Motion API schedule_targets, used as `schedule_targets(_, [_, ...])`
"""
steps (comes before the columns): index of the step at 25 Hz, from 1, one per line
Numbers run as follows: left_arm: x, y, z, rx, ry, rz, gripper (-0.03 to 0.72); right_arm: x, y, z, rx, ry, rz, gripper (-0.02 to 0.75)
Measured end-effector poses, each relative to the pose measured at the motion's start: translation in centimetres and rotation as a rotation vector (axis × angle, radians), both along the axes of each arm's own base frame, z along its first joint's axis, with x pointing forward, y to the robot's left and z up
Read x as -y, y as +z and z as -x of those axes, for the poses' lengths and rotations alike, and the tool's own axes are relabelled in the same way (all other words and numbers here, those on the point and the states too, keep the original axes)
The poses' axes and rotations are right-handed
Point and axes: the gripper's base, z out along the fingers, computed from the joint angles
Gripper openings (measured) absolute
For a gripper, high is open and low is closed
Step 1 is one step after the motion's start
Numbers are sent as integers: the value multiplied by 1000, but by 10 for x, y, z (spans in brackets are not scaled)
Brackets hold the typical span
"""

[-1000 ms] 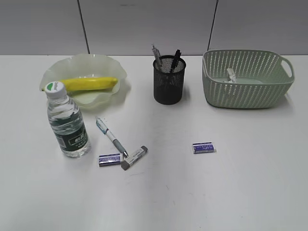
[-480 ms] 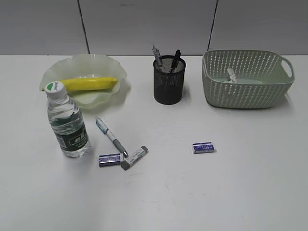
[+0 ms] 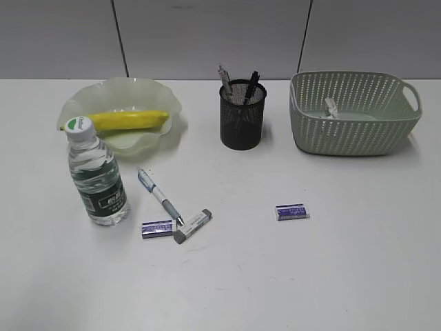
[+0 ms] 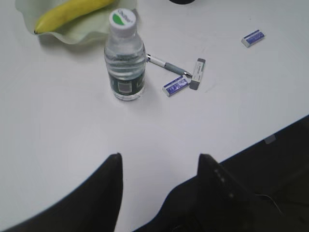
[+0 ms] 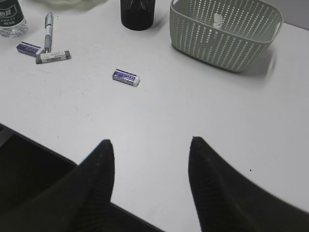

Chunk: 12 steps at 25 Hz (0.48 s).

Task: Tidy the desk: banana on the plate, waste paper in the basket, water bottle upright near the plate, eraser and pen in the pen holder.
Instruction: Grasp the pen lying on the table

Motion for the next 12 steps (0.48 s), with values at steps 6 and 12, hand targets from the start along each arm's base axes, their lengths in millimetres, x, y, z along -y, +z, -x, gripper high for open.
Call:
schedule_targets(6, [-33,-49,38,70,2,53,372,-2,2,-4,-9,1,5,403])
schedule_targets(12, [-50,-48,59,199,3,156,337,-31,25,-48,-33,30,18,403])
